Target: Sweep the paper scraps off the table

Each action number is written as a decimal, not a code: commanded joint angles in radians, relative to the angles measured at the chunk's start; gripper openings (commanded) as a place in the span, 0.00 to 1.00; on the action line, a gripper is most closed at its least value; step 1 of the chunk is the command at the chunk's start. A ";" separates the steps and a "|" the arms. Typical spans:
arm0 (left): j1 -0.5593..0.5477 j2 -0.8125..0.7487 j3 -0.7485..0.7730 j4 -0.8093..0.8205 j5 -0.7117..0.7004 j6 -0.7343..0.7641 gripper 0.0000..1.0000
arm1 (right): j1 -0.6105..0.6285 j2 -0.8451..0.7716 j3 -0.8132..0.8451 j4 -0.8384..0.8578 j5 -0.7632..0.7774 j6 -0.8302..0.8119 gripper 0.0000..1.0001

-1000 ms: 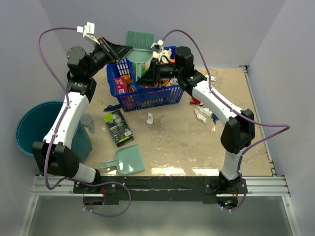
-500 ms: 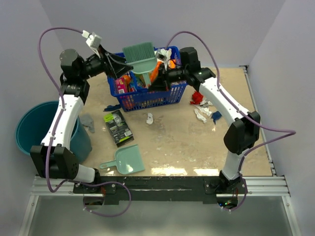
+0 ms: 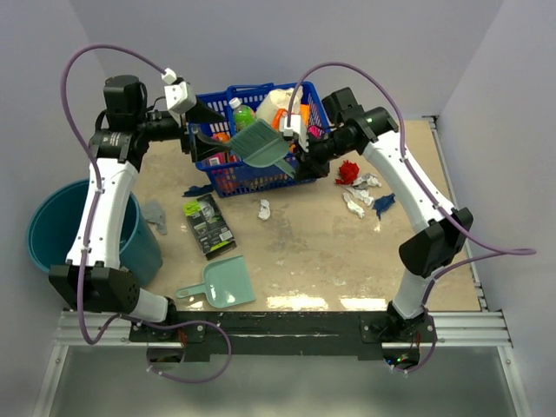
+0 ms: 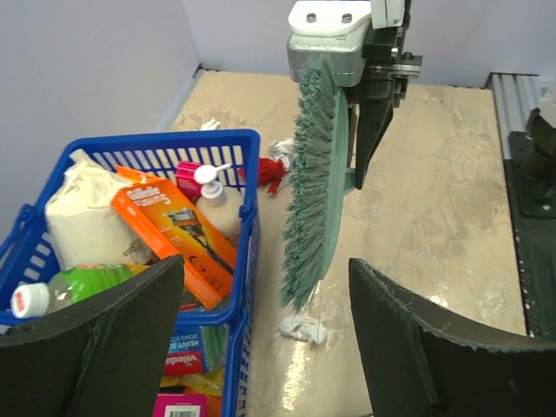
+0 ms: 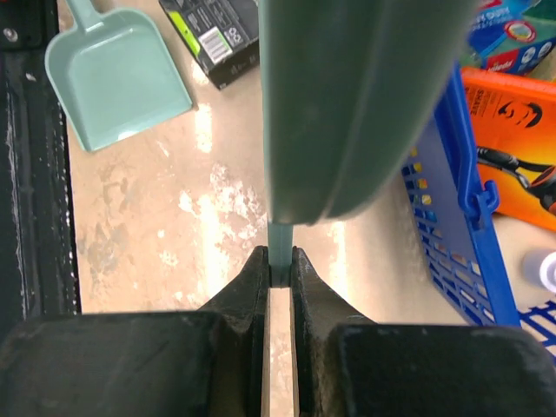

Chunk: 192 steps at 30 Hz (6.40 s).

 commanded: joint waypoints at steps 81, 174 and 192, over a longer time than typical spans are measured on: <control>-0.033 -0.022 -0.259 0.283 -0.132 -0.253 0.97 | -0.185 -0.111 -0.180 0.572 -0.317 0.521 0.00; -0.206 -0.021 -0.432 0.582 0.104 -0.572 0.00 | -0.113 -0.243 -0.390 0.581 -0.427 0.618 0.21; -0.203 -0.186 -0.344 -0.550 -0.422 0.535 0.67 | -0.289 -0.427 -0.508 0.604 -0.238 0.600 0.00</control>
